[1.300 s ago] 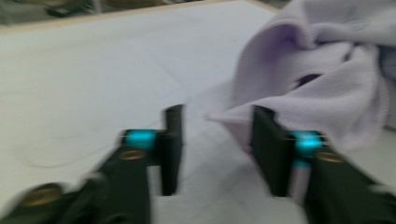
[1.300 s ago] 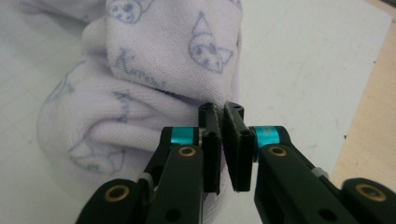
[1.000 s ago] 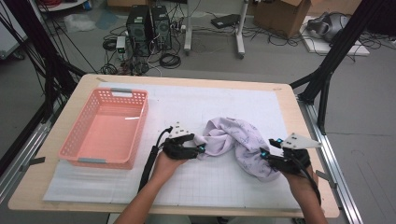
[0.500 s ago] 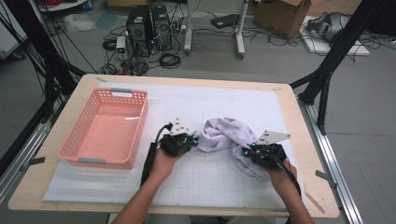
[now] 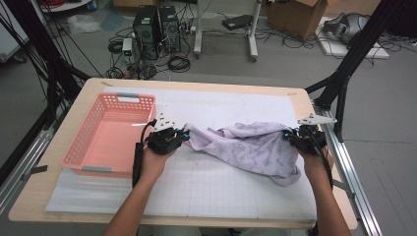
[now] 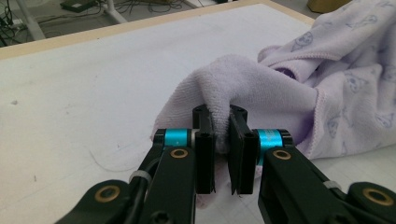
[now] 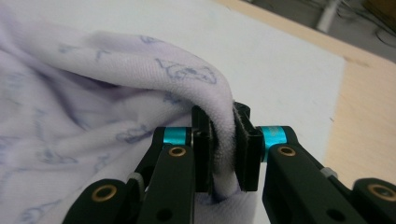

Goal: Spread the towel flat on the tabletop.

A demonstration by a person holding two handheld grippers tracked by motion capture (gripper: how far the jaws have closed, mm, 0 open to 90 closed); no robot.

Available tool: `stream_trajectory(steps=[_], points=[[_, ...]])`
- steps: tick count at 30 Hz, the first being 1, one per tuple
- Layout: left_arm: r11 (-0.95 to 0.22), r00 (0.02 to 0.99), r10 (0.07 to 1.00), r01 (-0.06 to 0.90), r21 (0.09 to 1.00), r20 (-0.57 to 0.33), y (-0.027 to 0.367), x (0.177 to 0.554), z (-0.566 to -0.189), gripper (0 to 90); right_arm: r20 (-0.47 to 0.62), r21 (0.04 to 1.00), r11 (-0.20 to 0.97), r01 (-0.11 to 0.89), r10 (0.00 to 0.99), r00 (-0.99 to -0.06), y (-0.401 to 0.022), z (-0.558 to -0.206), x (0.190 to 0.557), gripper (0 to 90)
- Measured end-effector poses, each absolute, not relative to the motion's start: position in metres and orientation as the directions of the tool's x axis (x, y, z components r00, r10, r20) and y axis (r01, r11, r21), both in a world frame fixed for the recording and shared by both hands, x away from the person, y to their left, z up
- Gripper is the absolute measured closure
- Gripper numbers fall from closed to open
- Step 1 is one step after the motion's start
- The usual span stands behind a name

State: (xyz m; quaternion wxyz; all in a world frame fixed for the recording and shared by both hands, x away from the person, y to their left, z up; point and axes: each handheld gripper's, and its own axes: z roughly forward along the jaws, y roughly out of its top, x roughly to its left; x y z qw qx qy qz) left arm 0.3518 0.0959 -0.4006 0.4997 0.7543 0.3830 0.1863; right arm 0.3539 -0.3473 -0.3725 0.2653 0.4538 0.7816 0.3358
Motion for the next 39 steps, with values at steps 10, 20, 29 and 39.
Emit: stream_trajectory(steps=[10, 20, 29, 39], points=[[-0.221, 0.654, 0.745, 0.427, 0.877, -0.131, 0.087, 0.351, -0.409, 45.1, -0.069, 0.815, 0.363, 0.453, 0.835, -0.546, -0.332, -0.367, 0.344, 46.6], [-0.243, 0.676, 0.727, 0.414, 0.877, -0.118, 0.083, 0.349, -0.412, 42.6, -0.174, 0.756, 0.490, 0.433, 0.789, -0.589, -0.302, -0.384, 0.368, 40.7], [-0.291, 0.697, 0.708, 0.436, 0.852, -0.114, 0.074, 0.351, -0.428, 42.6, -0.108, 0.669, 0.577, 0.469, 0.700, -0.706, -0.276, -0.418, 0.402, 81.8], [-0.266, 0.698, 0.698, 0.460, 0.847, -0.159, 0.074, 0.348, -0.433, 32.3, -0.093, 0.854, 0.378, 0.358, 0.788, -0.608, -0.249, -0.353, 0.451, 84.0]])
